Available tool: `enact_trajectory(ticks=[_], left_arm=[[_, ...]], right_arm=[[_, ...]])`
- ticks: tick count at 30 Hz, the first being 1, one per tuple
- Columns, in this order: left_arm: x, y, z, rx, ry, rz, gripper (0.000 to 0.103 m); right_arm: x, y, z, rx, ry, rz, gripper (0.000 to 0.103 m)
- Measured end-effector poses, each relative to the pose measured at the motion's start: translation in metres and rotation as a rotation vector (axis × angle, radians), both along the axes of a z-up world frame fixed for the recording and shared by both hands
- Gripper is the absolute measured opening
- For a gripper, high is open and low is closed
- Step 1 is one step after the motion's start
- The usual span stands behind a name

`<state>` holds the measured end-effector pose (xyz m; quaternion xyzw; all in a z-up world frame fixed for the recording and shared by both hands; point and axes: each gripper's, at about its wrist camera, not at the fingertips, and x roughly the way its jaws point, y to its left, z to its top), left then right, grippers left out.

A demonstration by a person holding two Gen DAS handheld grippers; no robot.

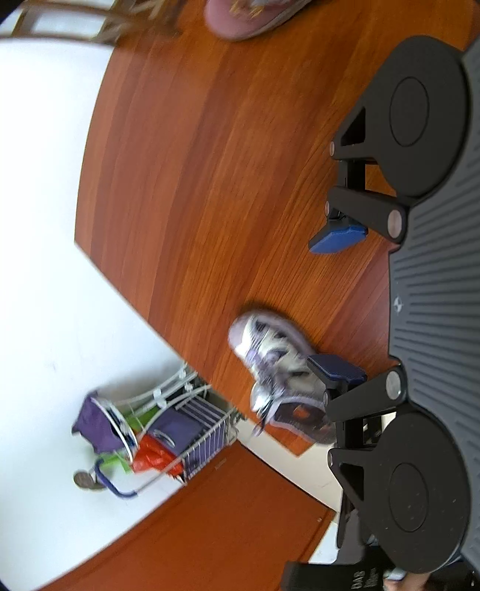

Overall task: Organize scattered shoes
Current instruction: 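Lower the sneaker onto the table with the right tool and open, then move the right tool to the pink fur boot and grasp its fur collar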

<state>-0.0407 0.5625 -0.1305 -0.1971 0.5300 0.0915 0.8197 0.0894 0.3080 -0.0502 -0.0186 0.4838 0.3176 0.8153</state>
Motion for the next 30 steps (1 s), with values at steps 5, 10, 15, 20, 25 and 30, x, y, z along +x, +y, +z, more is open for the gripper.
enact_trajectory(ticks=[5,10,15,20,25,30], left_arm=[[0.004,-0.002,0.009,0.021,-0.006,-0.014,0.05],[0.004,-0.006,0.022,0.043,-0.007,-0.028,0.064],[0.005,-0.01,0.036,0.066,-0.008,-0.043,0.081],[0.008,-0.016,0.056,0.073,-0.042,-0.041,0.088],[0.018,-0.023,0.072,0.079,-0.081,-0.039,0.092],[0.036,-0.032,0.081,0.046,-0.109,-0.036,0.093]], right_arm=[[0.003,-0.032,0.006,-0.018,-0.032,-0.043,0.066],[0.006,-0.063,0.011,-0.036,-0.064,-0.086,0.084],[0.028,-0.098,0.027,-0.147,-0.203,-0.116,0.091],[0.05,-0.117,0.03,-0.253,-0.29,-0.089,0.1],[0.078,-0.12,0.015,-0.347,-0.287,-0.036,0.101],[0.107,-0.121,-0.002,-0.432,-0.26,0.016,0.102]])
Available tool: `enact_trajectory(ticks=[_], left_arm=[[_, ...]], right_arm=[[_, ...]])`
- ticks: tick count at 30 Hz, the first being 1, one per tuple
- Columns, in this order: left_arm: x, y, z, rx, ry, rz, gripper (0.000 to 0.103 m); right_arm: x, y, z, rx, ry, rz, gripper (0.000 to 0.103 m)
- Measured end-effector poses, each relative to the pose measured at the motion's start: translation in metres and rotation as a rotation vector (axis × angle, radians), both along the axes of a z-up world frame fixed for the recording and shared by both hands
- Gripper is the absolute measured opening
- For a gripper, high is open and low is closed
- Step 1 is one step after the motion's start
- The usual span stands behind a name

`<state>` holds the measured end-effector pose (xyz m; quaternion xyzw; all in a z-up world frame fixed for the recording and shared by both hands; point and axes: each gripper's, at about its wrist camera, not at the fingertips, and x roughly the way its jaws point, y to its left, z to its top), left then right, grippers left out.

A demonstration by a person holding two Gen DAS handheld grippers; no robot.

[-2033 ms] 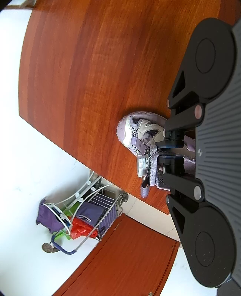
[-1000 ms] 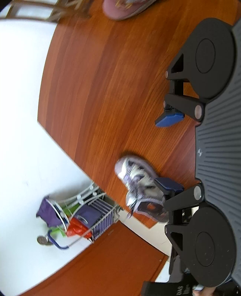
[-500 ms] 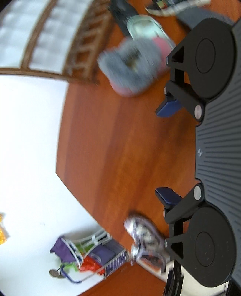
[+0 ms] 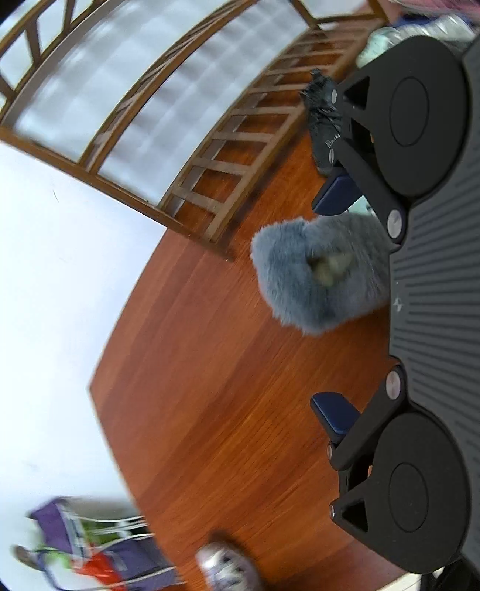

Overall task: Organize scattered shoes
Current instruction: 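Move the right tool to the pink fur boot and grasp its fur collar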

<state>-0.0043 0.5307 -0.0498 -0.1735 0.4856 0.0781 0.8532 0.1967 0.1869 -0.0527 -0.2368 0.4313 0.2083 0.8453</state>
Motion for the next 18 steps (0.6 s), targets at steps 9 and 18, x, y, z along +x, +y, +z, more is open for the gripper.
enact_trajectory(ticks=[9,18], left_arm=[[0.02,-0.014,-0.004,-0.018,-0.005,-0.017,0.093],[0.032,-0.015,-0.008,-0.049,-0.003,-0.012,0.093]], right_arm=[[0.053,-0.002,-0.032,-0.161,0.064,0.061,0.102],[0.085,0.008,-0.041,-0.183,0.128,0.02,0.082]])
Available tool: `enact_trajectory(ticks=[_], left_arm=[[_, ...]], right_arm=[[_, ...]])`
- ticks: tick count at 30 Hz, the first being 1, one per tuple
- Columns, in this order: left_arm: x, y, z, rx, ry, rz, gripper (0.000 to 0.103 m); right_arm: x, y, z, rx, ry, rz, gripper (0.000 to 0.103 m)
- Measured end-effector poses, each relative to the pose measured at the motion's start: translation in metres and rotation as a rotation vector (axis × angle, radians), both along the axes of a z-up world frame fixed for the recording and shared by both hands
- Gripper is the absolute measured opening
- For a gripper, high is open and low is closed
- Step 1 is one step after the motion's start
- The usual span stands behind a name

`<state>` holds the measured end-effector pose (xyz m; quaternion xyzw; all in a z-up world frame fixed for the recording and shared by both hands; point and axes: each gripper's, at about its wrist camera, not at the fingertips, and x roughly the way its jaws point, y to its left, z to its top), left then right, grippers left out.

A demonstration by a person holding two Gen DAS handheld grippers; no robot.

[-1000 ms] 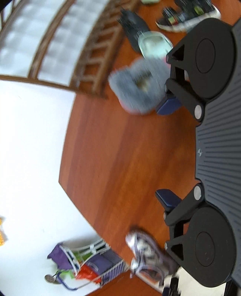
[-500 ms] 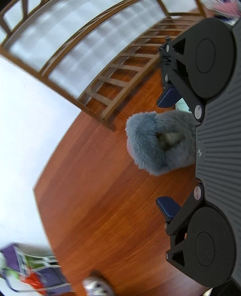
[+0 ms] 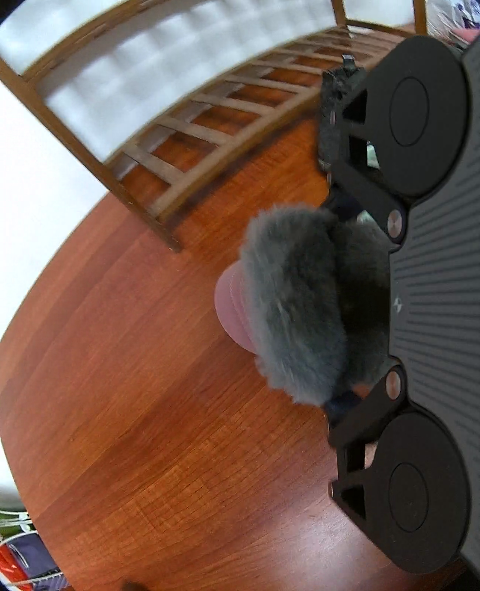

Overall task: Organize scattered shoes
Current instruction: 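Move the right tool to the pink fur boot and grasp its fur collar, then carry the pink boot with the right tool beside the sneaker and release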

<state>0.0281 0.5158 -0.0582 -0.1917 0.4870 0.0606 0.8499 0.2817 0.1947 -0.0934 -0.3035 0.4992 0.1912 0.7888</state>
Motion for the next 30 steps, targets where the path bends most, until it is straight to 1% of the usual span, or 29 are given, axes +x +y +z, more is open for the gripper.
enact_trajectory(ticks=[2,5,12,14,16,17,20,23,24,27,30], left_arm=[[0.0,0.0,-0.001,-0.005,0.0,-0.003,0.093],[0.0,0.002,0.0,-0.006,-0.006,-0.01,0.093],[0.001,0.003,0.001,-0.01,-0.015,-0.039,0.093],[0.001,0.002,0.0,-0.013,-0.015,-0.049,0.093],[0.001,0.002,0.0,-0.015,-0.016,-0.061,0.093],[0.001,0.002,0.0,-0.013,-0.017,-0.067,0.093],[-0.001,0.002,0.001,-0.009,-0.019,-0.084,0.093],[-0.005,0.002,0.001,-0.005,-0.014,-0.095,0.093],[-0.007,0.003,0.001,-0.005,-0.012,-0.097,0.093],[-0.012,0.005,0.0,-0.002,-0.006,-0.102,0.093],[-0.016,0.006,0.0,0.002,-0.003,-0.102,0.093]], right_arm=[[0.003,-0.003,0.001,0.025,0.008,-0.031,0.078],[0.009,-0.007,0.002,0.062,0.02,-0.078,0.076],[-0.021,-0.008,0.023,0.313,0.098,-0.209,0.075],[-0.035,-0.005,0.024,0.401,0.136,-0.262,0.076],[-0.07,-0.002,0.02,0.482,0.172,-0.32,0.076],[-0.078,0.002,0.018,0.514,0.186,-0.346,0.076],[-0.105,0.018,0.015,0.579,0.199,-0.405,0.076],[-0.128,0.035,0.013,0.612,0.187,-0.458,0.076],[-0.128,0.035,0.014,0.613,0.187,-0.461,0.076],[-0.154,0.051,0.004,0.656,0.2,-0.554,0.076],[-0.156,0.06,0.001,0.661,0.213,-0.565,0.076]])
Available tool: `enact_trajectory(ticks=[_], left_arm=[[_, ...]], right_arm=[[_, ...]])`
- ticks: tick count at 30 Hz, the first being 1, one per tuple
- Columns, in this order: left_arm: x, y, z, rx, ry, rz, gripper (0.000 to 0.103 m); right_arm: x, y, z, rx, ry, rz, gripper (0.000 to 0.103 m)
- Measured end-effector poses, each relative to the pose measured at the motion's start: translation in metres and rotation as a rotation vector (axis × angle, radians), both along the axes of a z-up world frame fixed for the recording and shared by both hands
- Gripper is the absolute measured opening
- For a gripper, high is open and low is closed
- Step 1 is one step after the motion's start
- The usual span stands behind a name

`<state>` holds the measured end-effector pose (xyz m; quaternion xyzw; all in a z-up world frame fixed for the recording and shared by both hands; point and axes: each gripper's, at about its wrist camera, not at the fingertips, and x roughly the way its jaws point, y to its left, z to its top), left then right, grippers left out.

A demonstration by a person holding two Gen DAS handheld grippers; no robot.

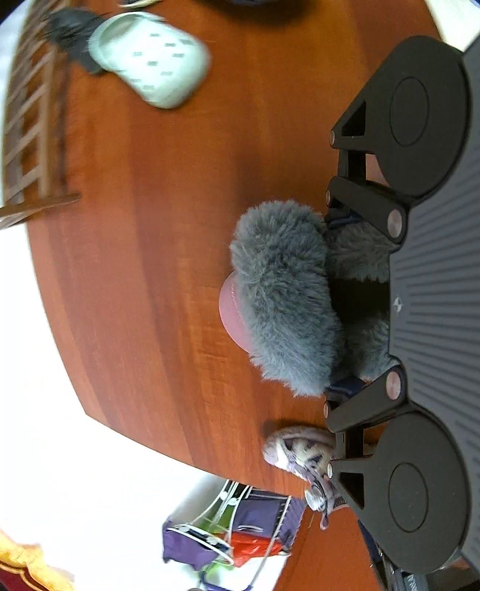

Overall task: Organize scattered shoes
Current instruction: 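Carry the pink boot with the right tool beside the sneaker and release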

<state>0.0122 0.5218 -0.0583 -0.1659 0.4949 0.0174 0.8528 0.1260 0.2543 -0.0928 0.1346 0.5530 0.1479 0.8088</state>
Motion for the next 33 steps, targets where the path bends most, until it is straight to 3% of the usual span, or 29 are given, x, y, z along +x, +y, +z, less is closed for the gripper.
enact_trajectory(ticks=[26,33], left_arm=[[-0.029,0.017,0.0,0.012,0.036,0.082,0.093],[-0.022,0.015,-0.001,0.004,0.034,0.062,0.093]], right_arm=[[-0.015,0.071,-0.031,0.066,0.118,-0.046,0.08],[-0.021,0.066,-0.027,0.051,0.125,-0.07,0.078]])
